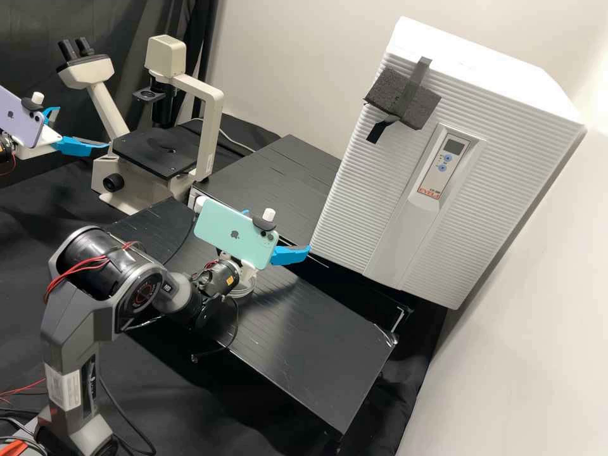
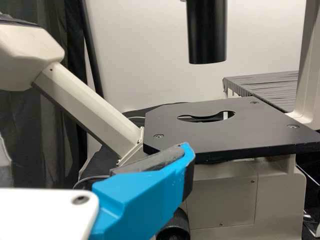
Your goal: Open the petri dish lid.
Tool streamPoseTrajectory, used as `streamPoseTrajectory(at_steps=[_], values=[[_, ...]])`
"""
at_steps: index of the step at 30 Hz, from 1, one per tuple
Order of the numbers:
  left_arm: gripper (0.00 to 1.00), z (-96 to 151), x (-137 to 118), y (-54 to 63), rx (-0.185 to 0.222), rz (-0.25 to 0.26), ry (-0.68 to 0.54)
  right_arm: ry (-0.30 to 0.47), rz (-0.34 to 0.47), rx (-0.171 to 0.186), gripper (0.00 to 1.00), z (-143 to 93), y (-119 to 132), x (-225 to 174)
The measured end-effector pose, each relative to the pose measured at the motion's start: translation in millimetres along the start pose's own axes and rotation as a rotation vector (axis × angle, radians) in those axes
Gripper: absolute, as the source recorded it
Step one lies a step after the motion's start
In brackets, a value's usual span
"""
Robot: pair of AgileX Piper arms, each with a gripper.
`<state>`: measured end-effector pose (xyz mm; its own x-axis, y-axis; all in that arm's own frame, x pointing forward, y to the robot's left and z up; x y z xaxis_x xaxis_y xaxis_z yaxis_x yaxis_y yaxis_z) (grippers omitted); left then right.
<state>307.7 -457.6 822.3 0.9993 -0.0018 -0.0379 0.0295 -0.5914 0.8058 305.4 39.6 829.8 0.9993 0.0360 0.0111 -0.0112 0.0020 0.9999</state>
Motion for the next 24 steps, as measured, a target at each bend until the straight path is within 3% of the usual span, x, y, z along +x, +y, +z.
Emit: streamPoseTrajectory(at_steps=[11,17,24], values=[[1.00,0.0,0.0,0.0,0.000,0.000,0.000,-0.003,0.020,-0.004,1.00,6.1,3.4,-20.8],[1.00,0.0,0.0,0.0,0.000,0.000,0.000,0.063,0.087,0.028,1.00,4.5,10.6,-61.0],[1.00,0.0,0.0,0.0,0.000,0.000,0.000,0.134,0.071,0.005,1.00,0.8,1.1,-97.9]])
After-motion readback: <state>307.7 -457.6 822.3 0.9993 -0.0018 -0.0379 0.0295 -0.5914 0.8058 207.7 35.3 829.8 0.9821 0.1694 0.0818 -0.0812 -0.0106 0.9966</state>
